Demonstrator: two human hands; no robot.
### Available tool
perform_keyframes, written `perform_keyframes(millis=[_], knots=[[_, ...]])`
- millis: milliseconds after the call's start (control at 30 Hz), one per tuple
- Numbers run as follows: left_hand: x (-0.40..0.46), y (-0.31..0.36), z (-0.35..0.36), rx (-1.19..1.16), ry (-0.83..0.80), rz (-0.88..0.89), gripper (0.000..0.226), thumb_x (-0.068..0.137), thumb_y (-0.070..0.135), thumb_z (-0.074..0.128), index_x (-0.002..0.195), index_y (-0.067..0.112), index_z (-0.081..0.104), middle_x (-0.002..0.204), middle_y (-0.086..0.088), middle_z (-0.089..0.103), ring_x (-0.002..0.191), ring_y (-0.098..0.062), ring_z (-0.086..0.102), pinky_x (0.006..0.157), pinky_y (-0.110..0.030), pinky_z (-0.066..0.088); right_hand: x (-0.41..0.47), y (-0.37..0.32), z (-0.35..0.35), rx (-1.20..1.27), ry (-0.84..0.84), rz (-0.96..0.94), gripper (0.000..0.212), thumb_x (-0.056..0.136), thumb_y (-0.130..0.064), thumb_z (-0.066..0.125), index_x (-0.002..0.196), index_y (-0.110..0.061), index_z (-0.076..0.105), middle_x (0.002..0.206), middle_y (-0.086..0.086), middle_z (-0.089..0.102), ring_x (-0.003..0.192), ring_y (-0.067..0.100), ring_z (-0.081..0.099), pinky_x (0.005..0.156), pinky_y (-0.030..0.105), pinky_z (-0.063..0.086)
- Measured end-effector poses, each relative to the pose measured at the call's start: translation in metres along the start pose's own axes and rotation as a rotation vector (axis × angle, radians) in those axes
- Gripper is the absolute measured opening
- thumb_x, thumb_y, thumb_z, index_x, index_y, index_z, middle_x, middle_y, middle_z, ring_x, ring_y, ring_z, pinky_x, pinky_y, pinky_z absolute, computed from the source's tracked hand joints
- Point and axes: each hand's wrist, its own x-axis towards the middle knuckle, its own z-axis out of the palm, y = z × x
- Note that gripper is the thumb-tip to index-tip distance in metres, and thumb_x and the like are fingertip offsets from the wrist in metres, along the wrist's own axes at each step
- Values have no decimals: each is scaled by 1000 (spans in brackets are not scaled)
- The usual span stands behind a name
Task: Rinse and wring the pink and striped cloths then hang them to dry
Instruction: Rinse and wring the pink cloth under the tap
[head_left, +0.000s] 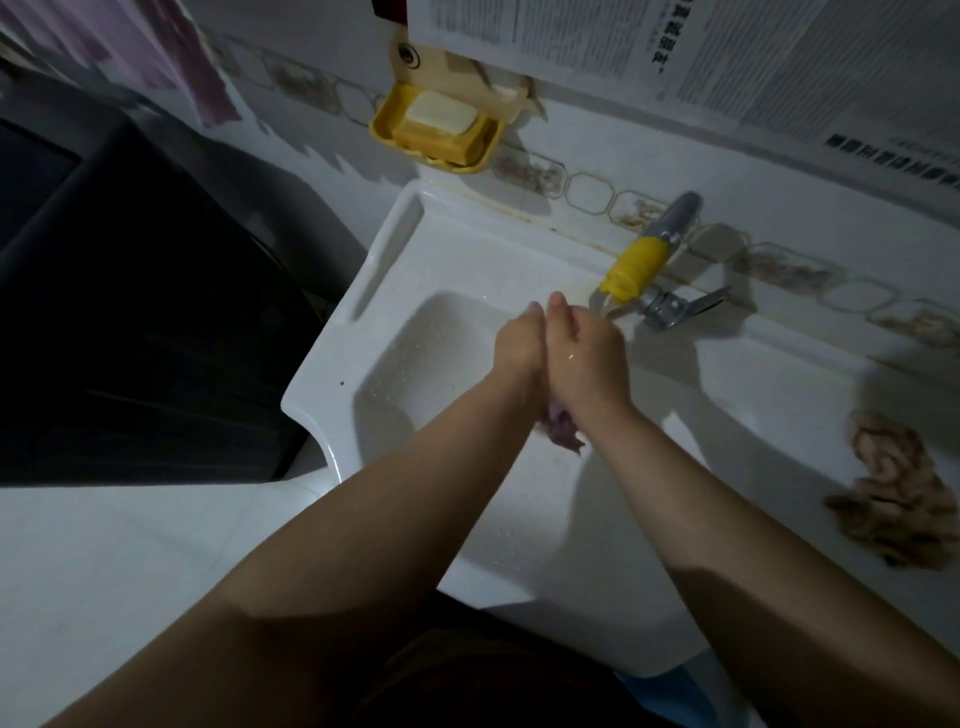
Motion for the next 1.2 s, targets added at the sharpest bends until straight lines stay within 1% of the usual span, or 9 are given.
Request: perform_keyframes(millis=[100,267,367,500,600,700,767,900,1200], knots=[[-17,-7,13,-272,-121,-190,59,98,44,34,56,4,48,44,-16,47,40,-25,47,50,-24,39,31,10,-9,71,78,162,42,97,-32,46,60,-12,47,85,29,64,84,41,63,68,39,44],[-11,7,-8,-150,-3,-14,37,103,25,37,115,-1,60,117,-23,62,110,-34,59,81,-23,50,-6,-5,5,48,-23,-1,46,98,-39,40,75,-7,63,80,20,66,76,29,60,69,36,45],[-22,2,4,-351,-166,-119,35,100,34,44,89,7,63,81,-12,67,66,-20,65,52,-16,49,16,6,-8,35,52,126,41,98,-33,43,79,-3,64,88,26,66,84,34,63,73,40,47],[-10,2,6,-270,-130,-157,48,99,40,40,114,-1,61,117,-25,63,104,-31,63,96,-42,48,14,1,-11,140,175,132,38,97,-19,47,59,-13,52,78,23,64,73,29,58,62,33,32],[-13,9,-12,-184,-93,-22,44,102,33,38,119,-1,58,120,-26,61,116,-36,57,88,-37,49,-13,-17,0,167,139,29,48,98,-35,46,54,-16,42,58,3,52,62,24,52,57,32,32],[-27,-2,-15,-365,-370,-104,47,98,47,42,100,6,66,94,-15,71,87,-22,68,75,-28,51,8,-2,-10,119,141,126,45,96,-39,48,58,-15,49,70,12,61,72,28,60,64,35,43],[-27,-8,-19,-276,-467,-73,46,95,47,49,92,5,66,78,-8,71,73,-15,67,73,-24,53,24,9,-16,59,75,205,38,94,-40,49,68,-12,54,85,20,64,80,36,64,69,40,53],[-20,-13,-46,59,-425,39,60,70,40,80,106,-6,66,96,-16,70,88,-24,65,81,-30,51,34,2,-31,174,-163,531,31,93,-40,53,79,-13,45,70,20,53,38,32,54,35,29,45],[-1,-15,-89,-122,-471,193,11,93,10,56,96,2,63,73,-11,66,63,-16,63,63,-25,52,26,38,-84,414,-797,284,10,87,-3,59,95,-8,64,66,-1,70,53,8,61,45,18,46]])
